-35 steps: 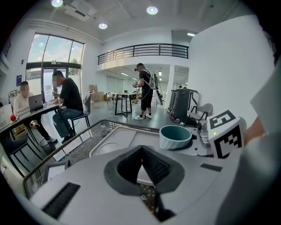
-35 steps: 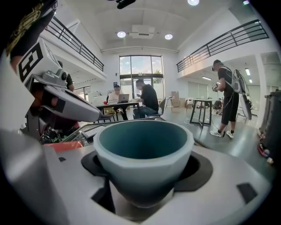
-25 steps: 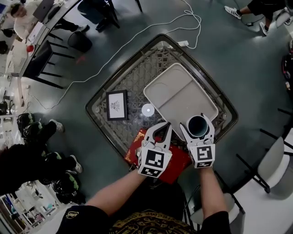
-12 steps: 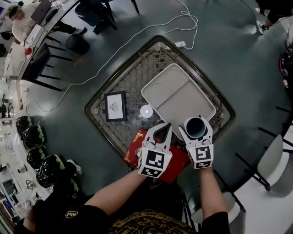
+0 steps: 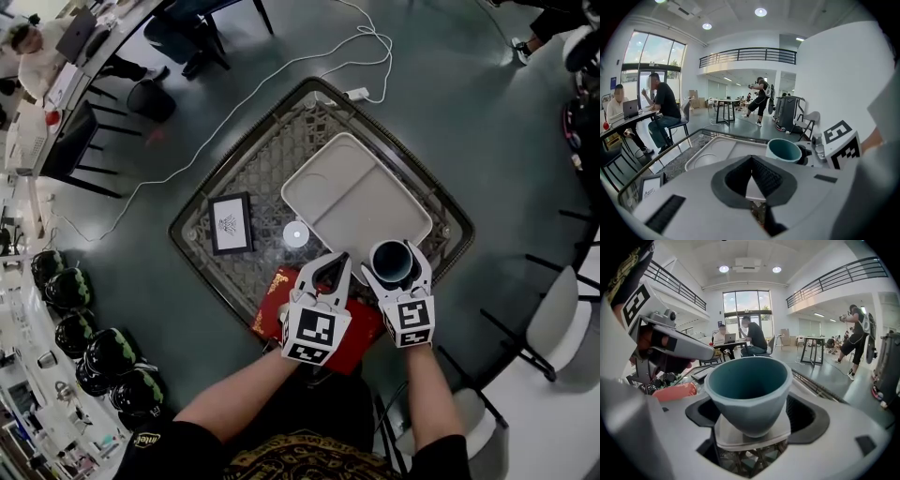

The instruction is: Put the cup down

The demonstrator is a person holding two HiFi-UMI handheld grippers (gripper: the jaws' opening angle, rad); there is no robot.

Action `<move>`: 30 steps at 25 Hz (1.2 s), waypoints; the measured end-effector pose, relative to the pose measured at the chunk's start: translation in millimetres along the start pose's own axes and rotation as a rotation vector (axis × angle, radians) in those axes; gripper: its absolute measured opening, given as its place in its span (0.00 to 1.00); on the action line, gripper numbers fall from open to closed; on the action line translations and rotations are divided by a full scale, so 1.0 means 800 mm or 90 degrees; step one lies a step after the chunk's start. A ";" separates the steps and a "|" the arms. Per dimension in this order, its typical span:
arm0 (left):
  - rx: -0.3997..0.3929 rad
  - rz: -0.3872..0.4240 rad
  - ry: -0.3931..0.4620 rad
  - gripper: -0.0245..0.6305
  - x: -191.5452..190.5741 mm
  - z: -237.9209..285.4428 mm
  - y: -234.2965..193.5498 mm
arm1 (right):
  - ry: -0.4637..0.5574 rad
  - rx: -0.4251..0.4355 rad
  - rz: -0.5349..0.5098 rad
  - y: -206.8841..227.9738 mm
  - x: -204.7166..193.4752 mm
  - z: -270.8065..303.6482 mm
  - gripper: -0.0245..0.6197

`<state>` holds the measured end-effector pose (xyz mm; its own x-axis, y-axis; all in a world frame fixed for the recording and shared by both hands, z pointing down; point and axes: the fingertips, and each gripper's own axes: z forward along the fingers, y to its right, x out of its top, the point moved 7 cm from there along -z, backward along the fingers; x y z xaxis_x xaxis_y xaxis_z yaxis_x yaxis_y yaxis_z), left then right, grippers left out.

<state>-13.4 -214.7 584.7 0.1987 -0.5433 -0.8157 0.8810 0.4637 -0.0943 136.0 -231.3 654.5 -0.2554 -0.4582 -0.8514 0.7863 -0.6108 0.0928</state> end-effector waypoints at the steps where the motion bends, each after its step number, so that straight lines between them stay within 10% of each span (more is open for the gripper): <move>1: -0.002 0.000 0.001 0.04 0.001 -0.001 0.001 | -0.001 0.000 0.001 -0.001 -0.001 -0.003 0.67; 30: -0.072 0.030 0.071 0.04 0.048 -0.088 0.030 | 0.127 -0.098 0.072 -0.065 0.084 -0.147 0.55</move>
<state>-14.7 -175.4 511.1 0.1839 -0.4406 -0.8787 0.8162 0.5665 -0.1133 143.8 -154.2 532.1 -0.0571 -0.3728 -0.9262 0.8838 -0.4504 0.1268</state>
